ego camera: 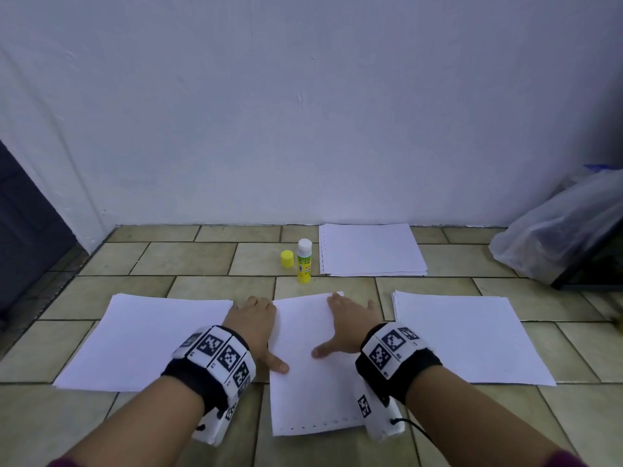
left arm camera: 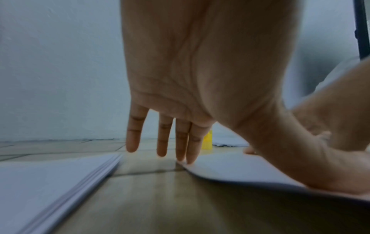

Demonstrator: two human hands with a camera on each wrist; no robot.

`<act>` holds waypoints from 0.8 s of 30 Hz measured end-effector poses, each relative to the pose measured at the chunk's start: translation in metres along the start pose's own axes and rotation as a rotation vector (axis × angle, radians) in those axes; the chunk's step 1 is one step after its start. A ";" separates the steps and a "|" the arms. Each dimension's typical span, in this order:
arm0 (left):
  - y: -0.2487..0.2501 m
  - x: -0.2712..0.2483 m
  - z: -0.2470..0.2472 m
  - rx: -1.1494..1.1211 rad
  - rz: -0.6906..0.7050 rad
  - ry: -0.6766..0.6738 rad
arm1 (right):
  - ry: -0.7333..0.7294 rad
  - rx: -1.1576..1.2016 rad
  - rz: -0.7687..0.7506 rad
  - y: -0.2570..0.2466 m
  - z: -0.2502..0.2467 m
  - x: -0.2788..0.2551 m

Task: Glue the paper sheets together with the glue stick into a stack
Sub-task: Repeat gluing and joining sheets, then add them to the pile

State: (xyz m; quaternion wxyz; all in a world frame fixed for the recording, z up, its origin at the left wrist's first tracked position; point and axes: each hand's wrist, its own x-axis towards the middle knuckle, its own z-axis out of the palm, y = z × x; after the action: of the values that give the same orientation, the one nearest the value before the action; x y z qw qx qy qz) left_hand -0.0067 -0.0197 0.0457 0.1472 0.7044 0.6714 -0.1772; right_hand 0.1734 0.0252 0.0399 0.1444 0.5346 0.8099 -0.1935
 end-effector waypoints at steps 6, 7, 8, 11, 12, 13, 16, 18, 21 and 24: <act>0.015 -0.001 -0.013 0.136 -0.046 0.029 | 0.051 -0.144 0.013 -0.015 0.006 -0.005; 0.017 -0.002 -0.009 0.096 -0.012 0.057 | 0.071 -0.160 0.018 -0.018 0.005 -0.006; 0.018 -0.003 -0.004 0.035 0.044 0.065 | 0.095 -0.172 0.024 -0.021 0.005 -0.007; 0.014 -0.009 0.004 -0.084 0.146 0.041 | 0.128 -0.196 0.029 -0.031 0.002 -0.011; 0.011 -0.011 0.005 -0.083 0.133 0.045 | 0.126 -0.201 0.019 -0.034 0.002 -0.013; 0.008 -0.014 0.005 -0.069 0.112 0.050 | 0.118 -0.201 0.008 -0.038 0.003 -0.014; 0.004 -0.019 0.003 0.002 0.061 0.054 | 0.072 -0.157 -0.016 -0.050 0.008 -0.015; 0.002 -0.023 0.003 0.008 0.044 0.060 | 0.045 -0.126 -0.024 -0.058 0.011 -0.016; 0.002 -0.027 0.008 -0.024 0.041 0.059 | 0.034 -0.158 -0.048 -0.067 0.013 -0.016; 0.000 -0.029 0.011 -0.066 0.038 0.096 | 0.048 -0.159 -0.079 -0.066 0.013 -0.014</act>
State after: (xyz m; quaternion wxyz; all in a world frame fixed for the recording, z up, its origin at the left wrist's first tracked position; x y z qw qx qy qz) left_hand -0.0086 -0.0504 0.0489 0.1412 0.7195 0.6696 -0.1183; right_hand 0.1184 -0.0152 0.0450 0.1589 0.4935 0.8464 -0.1214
